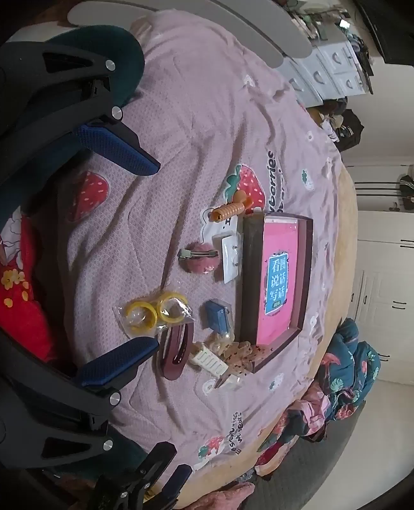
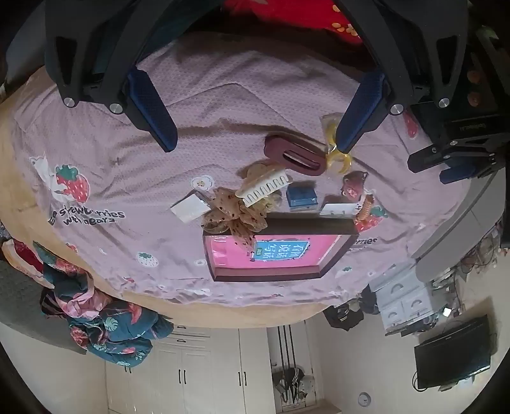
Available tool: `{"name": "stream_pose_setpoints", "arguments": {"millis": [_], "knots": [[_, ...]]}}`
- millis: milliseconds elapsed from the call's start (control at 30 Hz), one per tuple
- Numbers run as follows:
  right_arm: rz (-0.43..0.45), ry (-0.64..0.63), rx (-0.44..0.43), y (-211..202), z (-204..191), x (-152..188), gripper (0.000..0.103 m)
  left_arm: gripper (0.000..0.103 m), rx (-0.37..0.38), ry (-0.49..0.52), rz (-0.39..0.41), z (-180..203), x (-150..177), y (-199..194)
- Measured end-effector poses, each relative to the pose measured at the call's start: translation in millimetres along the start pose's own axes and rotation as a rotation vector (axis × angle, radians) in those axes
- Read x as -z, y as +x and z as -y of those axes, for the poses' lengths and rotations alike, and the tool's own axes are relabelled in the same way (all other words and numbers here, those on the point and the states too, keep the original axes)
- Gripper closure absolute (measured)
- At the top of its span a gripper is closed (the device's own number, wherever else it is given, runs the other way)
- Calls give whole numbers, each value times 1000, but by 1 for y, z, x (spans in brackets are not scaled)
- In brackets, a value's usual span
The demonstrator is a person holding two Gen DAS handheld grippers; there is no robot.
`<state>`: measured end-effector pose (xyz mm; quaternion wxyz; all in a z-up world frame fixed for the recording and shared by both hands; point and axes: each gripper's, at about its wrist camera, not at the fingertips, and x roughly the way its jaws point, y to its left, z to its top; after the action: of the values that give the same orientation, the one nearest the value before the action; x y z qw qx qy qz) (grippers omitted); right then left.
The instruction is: Organize jewelry
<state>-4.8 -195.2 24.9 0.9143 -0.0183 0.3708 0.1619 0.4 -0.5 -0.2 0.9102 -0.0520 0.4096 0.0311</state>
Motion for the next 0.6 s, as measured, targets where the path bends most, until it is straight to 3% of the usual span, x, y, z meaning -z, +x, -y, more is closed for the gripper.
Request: {"name": "stream_pose_setpoints", "arguments": {"millis": [600], "knots": [[17,30,-32,-9,-1,1,4,8,5,-4,14,0,-3,-5]]}}
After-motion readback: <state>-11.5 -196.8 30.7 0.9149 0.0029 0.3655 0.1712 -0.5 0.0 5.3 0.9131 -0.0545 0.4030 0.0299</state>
